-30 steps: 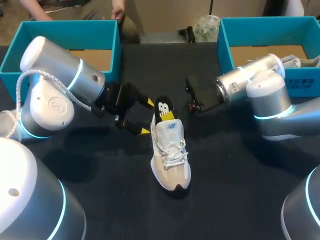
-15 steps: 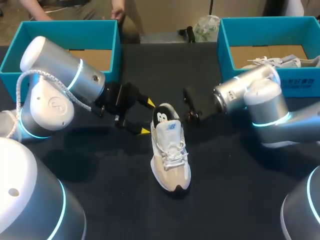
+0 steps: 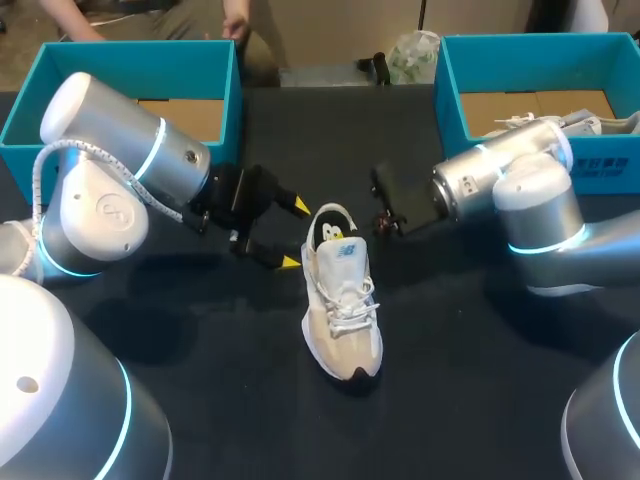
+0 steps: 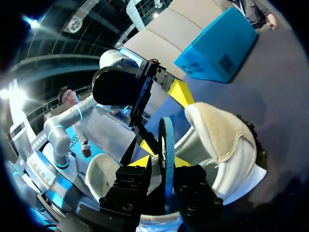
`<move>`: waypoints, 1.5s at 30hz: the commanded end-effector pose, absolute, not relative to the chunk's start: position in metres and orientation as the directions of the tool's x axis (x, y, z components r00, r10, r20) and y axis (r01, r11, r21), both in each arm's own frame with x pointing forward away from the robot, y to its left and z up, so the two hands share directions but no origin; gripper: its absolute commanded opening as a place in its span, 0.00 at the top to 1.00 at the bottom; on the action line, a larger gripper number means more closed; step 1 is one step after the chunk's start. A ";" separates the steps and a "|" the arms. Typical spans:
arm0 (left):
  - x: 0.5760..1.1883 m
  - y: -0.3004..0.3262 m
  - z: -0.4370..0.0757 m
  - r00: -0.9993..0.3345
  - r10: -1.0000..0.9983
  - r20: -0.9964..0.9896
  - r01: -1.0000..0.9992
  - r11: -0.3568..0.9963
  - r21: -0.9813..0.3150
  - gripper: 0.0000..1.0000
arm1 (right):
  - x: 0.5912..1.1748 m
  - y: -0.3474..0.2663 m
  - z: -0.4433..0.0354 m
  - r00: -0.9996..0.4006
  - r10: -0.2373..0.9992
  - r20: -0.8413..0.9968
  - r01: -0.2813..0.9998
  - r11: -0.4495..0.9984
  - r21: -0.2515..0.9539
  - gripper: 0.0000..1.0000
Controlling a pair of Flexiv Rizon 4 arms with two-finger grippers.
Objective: Take the shoe out of the shoebox, open the shoe tongue, remove and reinsert the insole, then place the shoe into the shoebox
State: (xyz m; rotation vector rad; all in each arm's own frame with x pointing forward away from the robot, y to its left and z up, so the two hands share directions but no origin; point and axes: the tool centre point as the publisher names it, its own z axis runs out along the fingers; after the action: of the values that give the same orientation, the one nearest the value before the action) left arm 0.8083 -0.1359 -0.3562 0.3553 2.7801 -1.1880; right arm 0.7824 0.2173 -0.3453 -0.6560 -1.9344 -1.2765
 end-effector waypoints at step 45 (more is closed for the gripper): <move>0.808 -0.136 -0.355 -0.968 0.175 -0.180 0.251 0.671 -0.698 0.00 | 0.782 0.209 -0.329 -0.609 0.092 0.788 0.746 0.405 0.529 0.66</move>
State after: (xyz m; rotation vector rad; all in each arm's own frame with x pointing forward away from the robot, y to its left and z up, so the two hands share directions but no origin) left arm 0.8084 -0.1359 -0.3562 0.3552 2.7801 -1.1879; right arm 0.7846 0.2099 -0.3336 -0.7058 -1.9704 -1.2241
